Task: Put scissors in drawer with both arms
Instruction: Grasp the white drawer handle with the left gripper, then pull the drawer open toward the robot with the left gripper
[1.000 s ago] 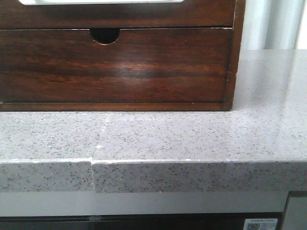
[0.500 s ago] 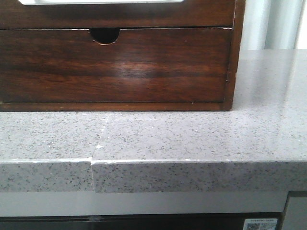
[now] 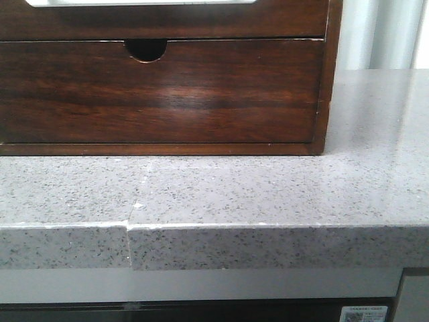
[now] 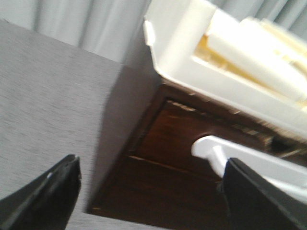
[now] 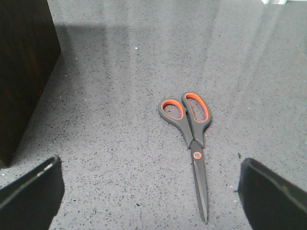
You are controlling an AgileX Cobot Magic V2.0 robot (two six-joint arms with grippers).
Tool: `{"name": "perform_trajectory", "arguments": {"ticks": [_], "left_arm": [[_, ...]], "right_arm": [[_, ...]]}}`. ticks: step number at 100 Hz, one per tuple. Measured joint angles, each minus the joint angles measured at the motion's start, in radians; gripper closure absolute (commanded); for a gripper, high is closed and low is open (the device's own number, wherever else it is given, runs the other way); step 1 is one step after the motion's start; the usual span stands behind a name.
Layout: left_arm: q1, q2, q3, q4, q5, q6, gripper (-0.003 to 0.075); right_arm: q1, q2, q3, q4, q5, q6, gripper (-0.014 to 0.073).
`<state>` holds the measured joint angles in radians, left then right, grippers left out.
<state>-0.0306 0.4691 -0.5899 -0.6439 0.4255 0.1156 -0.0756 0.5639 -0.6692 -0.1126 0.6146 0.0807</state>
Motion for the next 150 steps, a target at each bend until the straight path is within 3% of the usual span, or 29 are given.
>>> {"name": "perform_trajectory", "arguments": {"ticks": [29,53,81,103,128,150], "left_arm": [[0.000,0.008,0.029,-0.232,-0.010,0.000,0.0157],[0.000,0.142,0.029,-0.336,0.017,0.025,0.0159],[0.000,0.351,0.029,-0.754,0.101,0.410,0.0339],[0.000,0.493,0.029,-1.074,0.226,0.702,0.0346],[0.000,0.633,-0.017,-1.124,0.386,0.798,0.0346],[0.000,0.712,-0.084,-1.126,0.436,0.804,0.0346]], "right_arm": [[0.000,0.000,0.000,0.000,0.000,0.000,-0.0076],[0.000,0.000,0.000,0.004,-0.032,0.000,-0.0076],[0.000,0.000,0.000,0.004,-0.043,0.000,-0.0076],[0.000,0.000,0.000,0.004,-0.043,0.000,-0.0076],[0.000,0.000,0.000,0.004,-0.043,0.000,-0.0076],[0.000,0.000,0.000,0.004,-0.043,0.000,-0.0076]]}}
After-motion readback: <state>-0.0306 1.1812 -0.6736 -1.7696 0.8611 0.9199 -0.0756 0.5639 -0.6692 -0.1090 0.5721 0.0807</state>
